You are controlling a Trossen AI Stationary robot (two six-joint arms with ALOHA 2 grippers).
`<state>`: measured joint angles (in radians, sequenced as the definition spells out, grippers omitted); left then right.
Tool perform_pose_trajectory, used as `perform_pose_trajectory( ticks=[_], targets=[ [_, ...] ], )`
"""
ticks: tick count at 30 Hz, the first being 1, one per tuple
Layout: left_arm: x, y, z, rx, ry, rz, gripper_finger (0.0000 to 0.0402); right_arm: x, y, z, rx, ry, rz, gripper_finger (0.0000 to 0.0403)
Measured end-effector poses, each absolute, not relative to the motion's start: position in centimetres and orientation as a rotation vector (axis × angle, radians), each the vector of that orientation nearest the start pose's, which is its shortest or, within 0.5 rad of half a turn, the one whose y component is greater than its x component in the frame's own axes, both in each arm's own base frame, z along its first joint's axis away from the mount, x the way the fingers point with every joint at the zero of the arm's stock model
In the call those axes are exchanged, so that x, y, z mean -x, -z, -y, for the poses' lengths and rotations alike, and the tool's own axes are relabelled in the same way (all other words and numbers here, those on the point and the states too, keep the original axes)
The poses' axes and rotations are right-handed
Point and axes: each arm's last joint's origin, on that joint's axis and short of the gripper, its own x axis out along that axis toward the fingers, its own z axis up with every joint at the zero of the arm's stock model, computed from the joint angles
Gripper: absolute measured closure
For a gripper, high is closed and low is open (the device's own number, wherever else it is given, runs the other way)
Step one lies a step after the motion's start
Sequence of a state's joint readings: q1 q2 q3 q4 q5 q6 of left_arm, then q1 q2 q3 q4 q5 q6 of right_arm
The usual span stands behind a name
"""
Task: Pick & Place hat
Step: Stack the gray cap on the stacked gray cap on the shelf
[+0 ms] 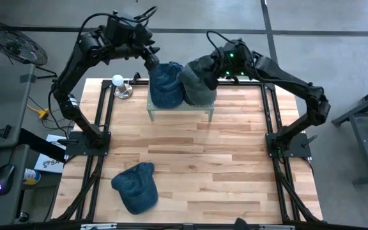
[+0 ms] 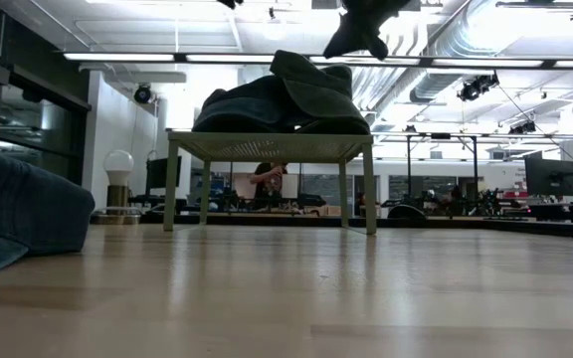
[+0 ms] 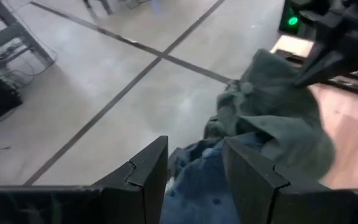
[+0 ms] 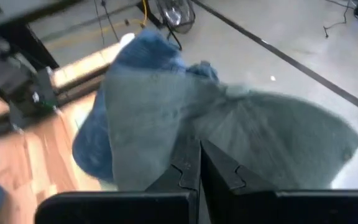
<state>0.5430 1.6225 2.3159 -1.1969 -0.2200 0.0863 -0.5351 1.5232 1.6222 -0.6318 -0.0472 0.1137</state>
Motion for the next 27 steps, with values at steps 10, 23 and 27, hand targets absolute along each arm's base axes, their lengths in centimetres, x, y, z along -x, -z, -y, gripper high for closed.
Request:
perform_pose_trajectory(
  ticks=[10,23,27],
  targets=[
    [-26.4,-48.8,-18.8,-0.023,-0.729,-0.68,0.0252,-29.8,-38.6,18.8,-0.32,0.52,-0.472,0.0402],
    [-27.9,-46.1,-21.9,0.027,-0.614,-0.74,0.0252,-32.5,-34.1,22.2,-0.428,0.623,-0.506,0.0403],
    [-28.0,-46.2,-21.9,0.026,-0.603,-0.729,0.0252,-32.7,-33.3,23.4,-0.48,0.644,-0.49,0.0403]
  ],
)
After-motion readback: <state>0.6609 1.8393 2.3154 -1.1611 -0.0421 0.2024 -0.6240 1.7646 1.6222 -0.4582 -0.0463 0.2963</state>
